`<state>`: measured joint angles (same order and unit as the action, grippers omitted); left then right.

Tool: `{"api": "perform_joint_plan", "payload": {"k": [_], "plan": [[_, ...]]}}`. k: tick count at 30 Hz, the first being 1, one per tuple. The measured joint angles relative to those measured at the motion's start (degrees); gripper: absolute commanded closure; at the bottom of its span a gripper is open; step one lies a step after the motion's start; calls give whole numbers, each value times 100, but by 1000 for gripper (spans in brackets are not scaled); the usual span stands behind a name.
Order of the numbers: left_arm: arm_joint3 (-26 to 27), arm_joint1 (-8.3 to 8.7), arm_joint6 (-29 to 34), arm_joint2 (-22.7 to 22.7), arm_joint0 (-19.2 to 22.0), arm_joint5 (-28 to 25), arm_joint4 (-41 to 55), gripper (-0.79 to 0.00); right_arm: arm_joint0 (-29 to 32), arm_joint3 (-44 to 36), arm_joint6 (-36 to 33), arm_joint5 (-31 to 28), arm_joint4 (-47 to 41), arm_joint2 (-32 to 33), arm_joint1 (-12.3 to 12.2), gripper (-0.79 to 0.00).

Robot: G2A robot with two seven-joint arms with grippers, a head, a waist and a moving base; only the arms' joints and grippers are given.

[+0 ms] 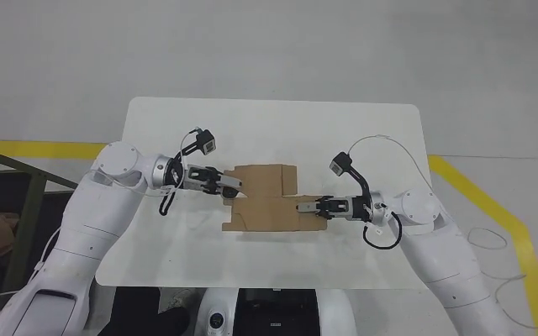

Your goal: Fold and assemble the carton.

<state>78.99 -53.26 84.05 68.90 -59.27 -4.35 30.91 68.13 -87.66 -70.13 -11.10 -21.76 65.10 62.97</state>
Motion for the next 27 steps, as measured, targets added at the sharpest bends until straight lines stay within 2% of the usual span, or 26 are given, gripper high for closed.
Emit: {"api": "perform_joint_plan", "payload": {"k": [7,13,15,27], "plan": [[-8,18,-92,23,-27,71,-74,-234,-21,-33,13,-7,-8,-52,-7,0],[-1,22,-163,0,-65,115,-88,-123,-37,-54,20,-24,-33,-84,-14,0],[-10,23,-205,-1,-77,130,-89,-108,-39,-56,19,-26,-39,-95,-17,0],[-13,39,-308,25,-122,208,-74,-99,-60,-48,20,-51,-88,-163,-29,0]]}}
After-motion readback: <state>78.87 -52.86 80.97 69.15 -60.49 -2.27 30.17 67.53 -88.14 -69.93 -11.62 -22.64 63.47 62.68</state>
